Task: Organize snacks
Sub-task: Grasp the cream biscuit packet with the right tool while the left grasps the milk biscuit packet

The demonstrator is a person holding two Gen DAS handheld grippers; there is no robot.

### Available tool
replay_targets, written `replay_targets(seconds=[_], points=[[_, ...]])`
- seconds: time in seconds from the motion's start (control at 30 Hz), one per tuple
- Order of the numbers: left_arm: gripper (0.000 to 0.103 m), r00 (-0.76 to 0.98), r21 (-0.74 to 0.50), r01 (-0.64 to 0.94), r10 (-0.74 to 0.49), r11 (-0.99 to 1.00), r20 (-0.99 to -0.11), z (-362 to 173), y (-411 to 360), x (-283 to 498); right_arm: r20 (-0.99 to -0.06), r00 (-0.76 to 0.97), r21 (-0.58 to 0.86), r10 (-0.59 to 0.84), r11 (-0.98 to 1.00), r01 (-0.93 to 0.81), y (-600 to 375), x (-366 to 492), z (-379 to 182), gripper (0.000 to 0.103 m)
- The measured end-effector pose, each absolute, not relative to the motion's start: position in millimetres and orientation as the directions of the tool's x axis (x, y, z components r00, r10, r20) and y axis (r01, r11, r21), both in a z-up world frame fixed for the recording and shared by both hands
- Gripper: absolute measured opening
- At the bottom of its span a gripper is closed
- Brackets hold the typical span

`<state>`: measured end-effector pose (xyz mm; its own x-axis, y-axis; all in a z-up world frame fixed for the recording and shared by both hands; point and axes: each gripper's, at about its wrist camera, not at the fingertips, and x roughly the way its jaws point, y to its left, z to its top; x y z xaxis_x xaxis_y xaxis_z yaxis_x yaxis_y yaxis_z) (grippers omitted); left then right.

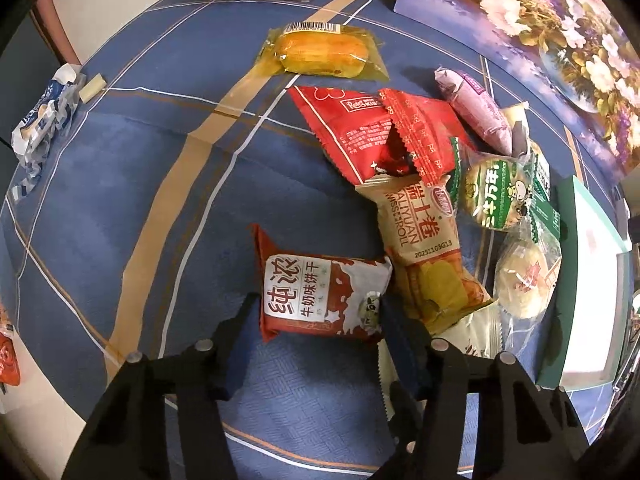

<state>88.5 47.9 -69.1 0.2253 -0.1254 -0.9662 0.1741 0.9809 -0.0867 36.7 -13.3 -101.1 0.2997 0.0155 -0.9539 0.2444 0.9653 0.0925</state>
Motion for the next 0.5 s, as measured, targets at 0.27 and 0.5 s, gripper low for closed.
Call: replay_targets(seconds=[0.27, 0.5], points=[[0.061, 0.212, -0.091, 0.166, -0.126, 0.982, -0.969, -69, 59, 90, -0.951, 0.306, 0.123, 0.042, 0.96, 0.253, -22, 33, -97, 0.066], [0.061, 0.202, -0.087, 0.153, -0.117, 0.984, -0.972, -69, 65, 86, -0.949, 0.31, 0.134, 0.054, 0.961, 0.243, -27, 26, -80, 0.059]])
